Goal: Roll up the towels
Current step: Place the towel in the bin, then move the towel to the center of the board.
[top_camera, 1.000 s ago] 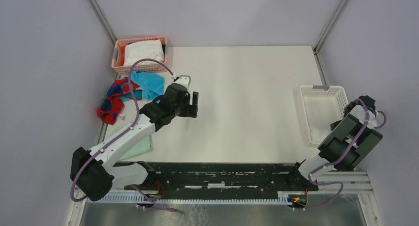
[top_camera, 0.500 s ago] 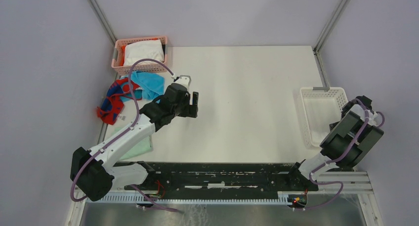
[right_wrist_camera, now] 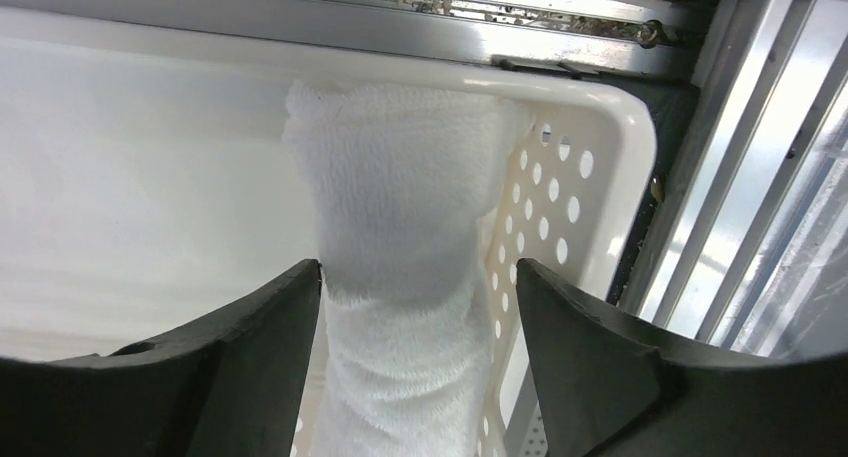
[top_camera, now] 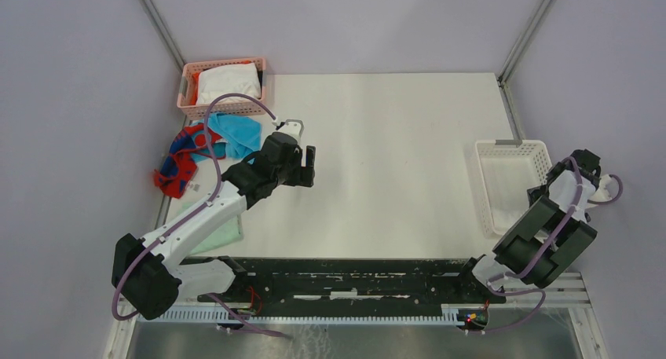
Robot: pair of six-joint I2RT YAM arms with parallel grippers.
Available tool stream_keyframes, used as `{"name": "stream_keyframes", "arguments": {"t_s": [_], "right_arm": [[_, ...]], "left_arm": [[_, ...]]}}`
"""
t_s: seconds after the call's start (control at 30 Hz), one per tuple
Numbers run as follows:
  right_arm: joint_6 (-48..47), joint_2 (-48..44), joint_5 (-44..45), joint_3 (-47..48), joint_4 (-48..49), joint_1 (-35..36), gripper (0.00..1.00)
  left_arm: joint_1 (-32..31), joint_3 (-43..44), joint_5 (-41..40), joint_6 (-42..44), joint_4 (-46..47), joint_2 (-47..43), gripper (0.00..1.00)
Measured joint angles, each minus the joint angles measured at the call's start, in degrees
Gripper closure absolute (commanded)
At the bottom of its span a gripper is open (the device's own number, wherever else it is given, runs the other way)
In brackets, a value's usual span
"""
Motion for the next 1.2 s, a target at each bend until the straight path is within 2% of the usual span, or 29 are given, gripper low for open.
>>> {"name": "stream_keyframes", "arguments": {"t_s": [0.13, 0.33, 0.43, 0.57, 0.83, 1.03, 1.2], "right_arm": [[0.1, -3.7, -0.4, 0.3, -1.6, -0.2, 0.16], [-1.6, -16.2, -7.9, -0.2, -0.9, 1.1, 0.11], [-2.9, -22.4, -13.6, -1.2, 1.8, 4.7, 0.10], [-3.4, -25.7, -20.3, -2.6, 5.9, 12.0, 0.10], [-4.6, -25.7, -27.8, -4.9, 14.8, 30.9, 0.11], [-7.4, -24.7, -30.5, -6.0, 19.0, 39.5, 0.11], [-9.1, -24.0, -33.1, -8.0, 21.8, 44.8, 0.11]], "left_arm": [[0.0, 0.0, -0.1, 0.0, 0.0, 0.0, 0.14], [0.0, 0.0, -1.0, 0.0, 0.0, 0.0, 0.13], [1.0, 0.0, -1.7, 0.0, 0.0, 0.0, 0.13], [3.8, 0.0, -2.7, 0.0, 0.2, 0.0, 0.12], [15.3, 2.0, -4.9, -0.4, 0.3, 4.0, 0.13], [26.0, 7.1, -4.6, -2.7, 1.8, 14.7, 0.18], [33.1, 14.5, -3.5, -4.4, 3.7, 27.3, 0.25]]}}
